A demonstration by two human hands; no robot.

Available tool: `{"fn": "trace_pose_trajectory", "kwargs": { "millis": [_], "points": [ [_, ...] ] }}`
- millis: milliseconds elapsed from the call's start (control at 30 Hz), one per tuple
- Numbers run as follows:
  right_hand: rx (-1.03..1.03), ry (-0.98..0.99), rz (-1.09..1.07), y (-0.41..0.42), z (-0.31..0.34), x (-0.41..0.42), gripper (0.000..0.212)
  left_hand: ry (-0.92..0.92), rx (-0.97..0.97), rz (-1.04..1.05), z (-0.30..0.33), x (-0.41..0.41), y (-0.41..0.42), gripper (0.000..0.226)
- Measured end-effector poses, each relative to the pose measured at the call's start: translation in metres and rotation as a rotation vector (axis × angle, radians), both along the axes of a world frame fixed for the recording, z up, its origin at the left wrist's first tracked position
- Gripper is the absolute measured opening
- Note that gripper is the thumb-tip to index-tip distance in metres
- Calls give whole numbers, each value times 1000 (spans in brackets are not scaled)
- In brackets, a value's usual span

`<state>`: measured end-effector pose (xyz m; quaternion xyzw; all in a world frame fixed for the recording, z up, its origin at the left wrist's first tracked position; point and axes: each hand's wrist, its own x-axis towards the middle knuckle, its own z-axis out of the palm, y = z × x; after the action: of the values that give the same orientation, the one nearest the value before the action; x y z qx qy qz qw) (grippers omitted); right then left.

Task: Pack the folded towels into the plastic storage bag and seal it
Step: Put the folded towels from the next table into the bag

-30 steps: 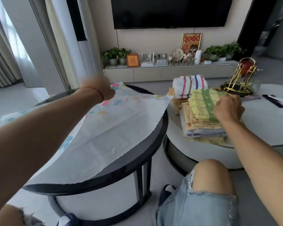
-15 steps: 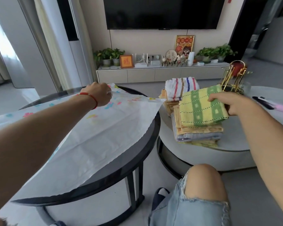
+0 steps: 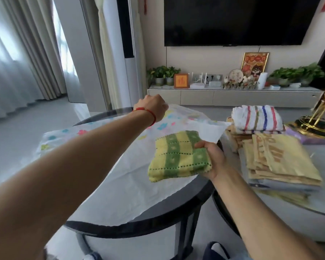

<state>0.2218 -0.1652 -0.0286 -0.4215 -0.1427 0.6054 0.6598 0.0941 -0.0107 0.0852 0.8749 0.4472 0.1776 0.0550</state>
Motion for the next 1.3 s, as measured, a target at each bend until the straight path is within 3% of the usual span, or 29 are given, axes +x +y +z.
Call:
{"fn": "trace_pose_trajectory", "kwargs": {
  "millis": [167, 267, 333, 400, 433, 500, 600, 700, 900, 967, 1067, 1200, 1300],
  "points": [
    [-31, 117, -306, 90, -33, -19, 53, -33, 20, 33, -3, 0, 9, 36],
    [-174, -13, -359, 108, -43, -17, 43, -36, 13, 9, 3, 2, 14, 35],
    [-280, -359, -432, 106, -50, -21, 55, -24, 19, -13, 6, 2, 17, 35],
    [-353, -891, -460, 94, -56, -30, 76, 2, 27, -36, 7, 3, 18, 37],
    [-355, -1135, -445, 89, -61, -35, 74, 14, 32, -45, 7, 3, 18, 37],
    [-350, -1540, -262, 88, -71, -42, 58, 28, 42, -66, 5, 3, 18, 37],
    [-458, -1806, 118, 108, -82, -33, 52, 33, 43, -118, 3, 4, 16, 33],
    [-444, -1888, 194, 141, -86, -10, 54, 45, 53, -157, 1, 4, 14, 26],
    [-298, -1864, 350, 188, -84, 33, 63, 59, 83, -208, -1, 4, 17, 26],
    [-254, -1828, 331, 191, -86, 36, 68, 59, 79, -209, 1, 4, 19, 27],
    [-181, -1986, 202, 185, -98, 30, 62, 48, 61, -202, 3, 4, 19, 28],
    [-379, -2158, 174, 190, -112, 15, 48, 30, 59, -213, 1, 4, 17, 28],
    [-547, -2087, 187, 208, -99, 15, 46, 23, 66, -222, -1, 5, 17, 29]
  ]
}}
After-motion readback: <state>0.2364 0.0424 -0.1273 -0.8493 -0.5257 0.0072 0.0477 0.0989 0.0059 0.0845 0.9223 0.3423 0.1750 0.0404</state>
